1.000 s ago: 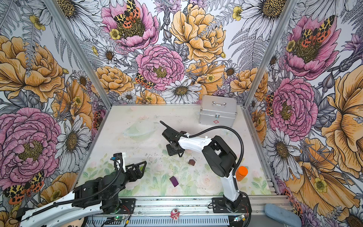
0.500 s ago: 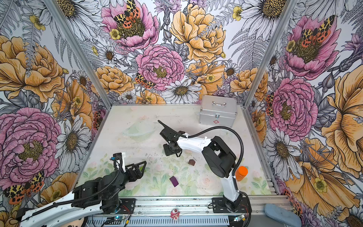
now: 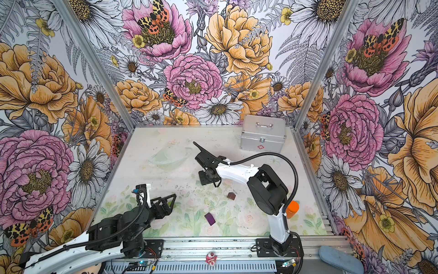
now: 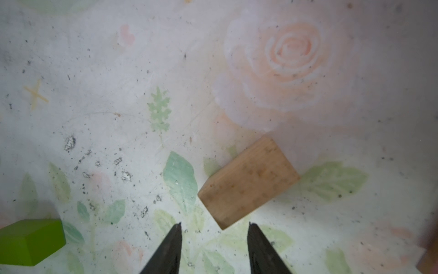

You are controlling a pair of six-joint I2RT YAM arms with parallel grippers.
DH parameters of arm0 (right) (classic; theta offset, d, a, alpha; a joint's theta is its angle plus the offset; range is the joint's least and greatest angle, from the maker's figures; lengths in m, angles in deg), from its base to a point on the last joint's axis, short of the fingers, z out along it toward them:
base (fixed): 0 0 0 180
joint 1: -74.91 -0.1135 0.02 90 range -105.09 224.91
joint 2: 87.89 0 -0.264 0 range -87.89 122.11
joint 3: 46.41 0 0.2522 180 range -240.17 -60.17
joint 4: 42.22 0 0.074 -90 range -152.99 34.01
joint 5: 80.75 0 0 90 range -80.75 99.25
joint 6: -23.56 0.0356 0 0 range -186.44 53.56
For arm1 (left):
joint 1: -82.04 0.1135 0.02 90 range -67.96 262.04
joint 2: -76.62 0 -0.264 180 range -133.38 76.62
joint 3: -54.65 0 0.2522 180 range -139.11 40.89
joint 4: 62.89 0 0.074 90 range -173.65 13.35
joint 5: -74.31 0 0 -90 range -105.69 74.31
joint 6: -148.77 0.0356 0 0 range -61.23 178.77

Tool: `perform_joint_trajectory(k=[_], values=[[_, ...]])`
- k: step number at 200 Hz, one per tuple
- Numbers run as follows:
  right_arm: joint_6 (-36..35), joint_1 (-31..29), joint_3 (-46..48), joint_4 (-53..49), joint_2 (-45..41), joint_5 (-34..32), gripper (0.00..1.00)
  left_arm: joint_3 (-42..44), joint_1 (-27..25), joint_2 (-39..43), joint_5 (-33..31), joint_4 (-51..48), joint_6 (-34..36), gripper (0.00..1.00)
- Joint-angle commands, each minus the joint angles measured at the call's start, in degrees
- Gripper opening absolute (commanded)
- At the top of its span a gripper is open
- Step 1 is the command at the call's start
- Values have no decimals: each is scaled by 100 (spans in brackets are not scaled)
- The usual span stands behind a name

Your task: Build the wood block tower

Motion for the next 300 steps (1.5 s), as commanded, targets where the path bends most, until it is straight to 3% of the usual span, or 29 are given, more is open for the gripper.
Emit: perform_joint_trajectory(k=[1, 35, 56, 95, 146, 300], values=[[32, 26, -58, -12, -238, -39, 48, -146, 72, 51, -126, -55, 130, 95], [-426, 303, -128, -167, -265, -194, 49, -146, 97, 48, -101, -51, 150, 95], [-1071, 419, -309, -188, -240, -117, 66, -128, 111, 45, -108, -55, 159, 95], [-2156, 460, -929, -602, -40, 382, 87, -172, 175, 60, -100, -57, 211, 95], [-3364, 419, -986, -1150, 184, 227, 86, -155, 242, 45, -135, -57, 211, 95], [-3680, 397, -1277, -1032, 971, 120, 85, -234, 462, -47, -12, -54, 274, 96]])
